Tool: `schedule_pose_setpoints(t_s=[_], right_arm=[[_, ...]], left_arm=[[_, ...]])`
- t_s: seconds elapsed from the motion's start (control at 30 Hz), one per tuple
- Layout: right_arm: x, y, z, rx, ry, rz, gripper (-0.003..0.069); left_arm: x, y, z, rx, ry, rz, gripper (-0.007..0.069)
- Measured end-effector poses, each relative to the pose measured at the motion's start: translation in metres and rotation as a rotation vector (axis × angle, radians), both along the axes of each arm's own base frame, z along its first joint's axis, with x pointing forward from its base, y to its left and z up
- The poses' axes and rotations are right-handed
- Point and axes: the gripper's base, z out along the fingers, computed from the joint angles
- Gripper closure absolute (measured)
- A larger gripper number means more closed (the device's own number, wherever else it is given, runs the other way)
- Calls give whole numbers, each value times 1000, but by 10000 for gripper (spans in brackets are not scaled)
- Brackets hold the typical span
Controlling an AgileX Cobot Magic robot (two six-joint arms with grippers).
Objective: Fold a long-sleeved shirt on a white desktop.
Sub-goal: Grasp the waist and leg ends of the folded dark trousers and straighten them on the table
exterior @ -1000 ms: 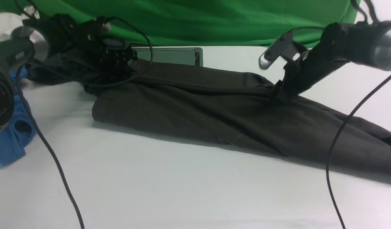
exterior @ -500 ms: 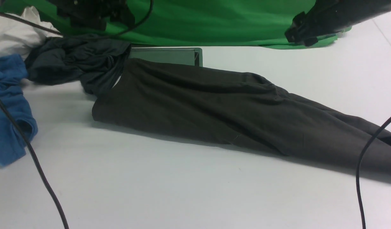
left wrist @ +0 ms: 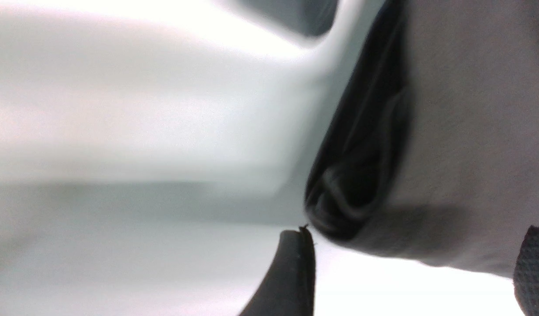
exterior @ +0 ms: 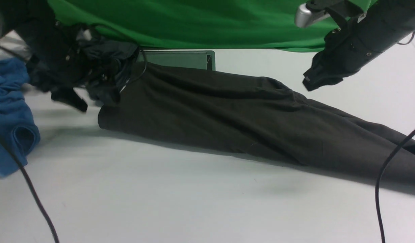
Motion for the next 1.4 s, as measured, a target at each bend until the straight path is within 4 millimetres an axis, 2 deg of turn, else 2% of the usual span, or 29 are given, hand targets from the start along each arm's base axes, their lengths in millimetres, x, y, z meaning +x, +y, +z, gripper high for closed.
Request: schedule_pose_setpoints(t_s=[0.03, 0.17, 0.27, 0.37, 0.4, 0.43, 0.5, 0.53, 0.6, 0.63, 0.67, 0.7, 0.8, 0.9, 0.97, 1.07, 1.13, 1.27, 1.4], right_arm=[[-2, 2, 0, 1, 0, 7, 505], [-19, 20, 9, 12, -30, 73, 395], [-25, 32, 7, 8, -30, 118, 375], [-28, 36, 7, 8, -29, 133, 373], [-30, 38, 7, 5, -20, 144, 372], [-30, 38, 7, 4, -16, 145, 372], [-32, 38, 7, 0, -4, 150, 372], [-34, 36, 9, -3, 3, 151, 372], [-36, 32, 16, 7, -8, 129, 372], [-37, 31, 17, 9, -9, 125, 372], [-40, 27, 27, 26, -30, 94, 372], [-43, 23, 34, 42, -52, 67, 372], [-51, 7, 50, 100, -133, -40, 372], [-66, -14, 52, 134, -213, -138, 372], [-79, -27, 49, 159, -280, -205, 372], [-100, -37, 45, 181, -354, -245, 372], [-111, -42, 44, 198, -407, -263, 372], [-121, -45, 48, 215, -445, -273, 372], [-123, -45, 51, 237, -453, -296, 371]], left_arm=[[0, 0, -2, -5, 1, 5, -12], [-3, -1, -31, -94, -51, 117, -3], [-7, -1, -46, -94, -62, 145, 20], [-7, 1, -49, -91, -79, 143, 53], [-8, 2, -50, -88, -81, 135, 113], [-7, 2, -50, -88, -83, 136, 120], [-8, 5, -50, -93, -84, 133, 206], [-9, 8, -51, -101, -80, 129, 307], [-11, 12, -51, -115, -75, 113, 431], [-11, 12, -51, -116, -75, 110, 442], [-14, 15, -50, -123, -57, 84, 470], [-18, 17, -50, -127, -45, 81, 466], [-40, 24, -50, -136, -32, 112, 456], [-72, 30, -45, -128, -69, 190, 456], [-99, 35, -39, -119, -111, 250, 456], [-142, 39, -40, -91, -141, 336, 456], [-171, 44, -34, -52, -198, 405, 456], [-192, 53, -15, -35, -307, 503, 456], [-191, 60, 16, -24, -465, 513, 456]])
